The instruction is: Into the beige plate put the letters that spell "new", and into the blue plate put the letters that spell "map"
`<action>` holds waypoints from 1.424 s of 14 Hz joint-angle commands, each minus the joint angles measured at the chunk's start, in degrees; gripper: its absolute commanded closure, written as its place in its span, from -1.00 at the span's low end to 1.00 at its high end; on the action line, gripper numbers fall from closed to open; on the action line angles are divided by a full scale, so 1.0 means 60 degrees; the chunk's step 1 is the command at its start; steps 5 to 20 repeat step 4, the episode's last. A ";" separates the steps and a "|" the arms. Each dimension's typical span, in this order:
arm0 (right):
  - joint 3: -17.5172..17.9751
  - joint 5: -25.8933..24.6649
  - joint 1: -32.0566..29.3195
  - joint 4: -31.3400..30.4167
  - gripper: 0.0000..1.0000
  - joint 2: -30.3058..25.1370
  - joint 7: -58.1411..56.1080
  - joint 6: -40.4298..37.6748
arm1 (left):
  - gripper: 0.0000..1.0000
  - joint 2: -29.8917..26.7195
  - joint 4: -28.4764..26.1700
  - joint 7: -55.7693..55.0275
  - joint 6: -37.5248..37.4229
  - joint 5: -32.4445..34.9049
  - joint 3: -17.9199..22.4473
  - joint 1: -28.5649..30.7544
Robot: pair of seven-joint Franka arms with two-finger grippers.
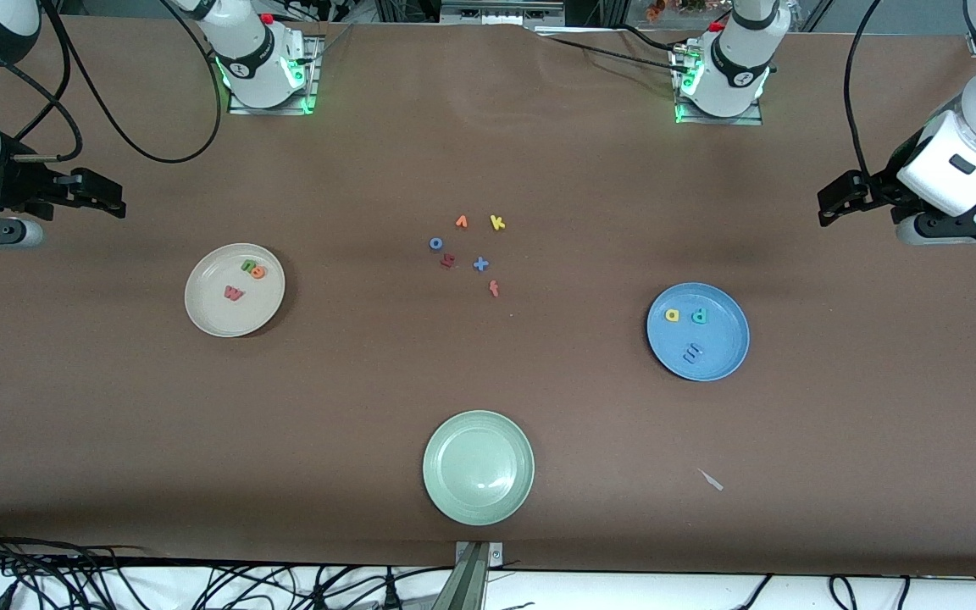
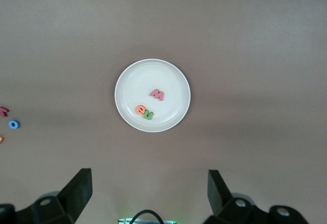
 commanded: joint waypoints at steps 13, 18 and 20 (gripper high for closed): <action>0.0157 -0.0172 -0.0126 -0.0065 -1.00 -0.0105 0.0068 0.0045 | -1.00 0.0251 0.0443 0.0064 -0.0394 -0.0113 -0.0226 0.0052; 0.0157 -0.0172 -0.0126 -0.0065 -1.00 -0.0105 0.0068 0.0045 | -1.00 0.0251 0.0443 0.0064 -0.0394 -0.0113 -0.0226 0.0052; 0.0157 -0.0172 -0.0126 -0.0065 -1.00 -0.0105 0.0068 0.0045 | -1.00 0.0251 0.0443 0.0064 -0.0394 -0.0113 -0.0226 0.0052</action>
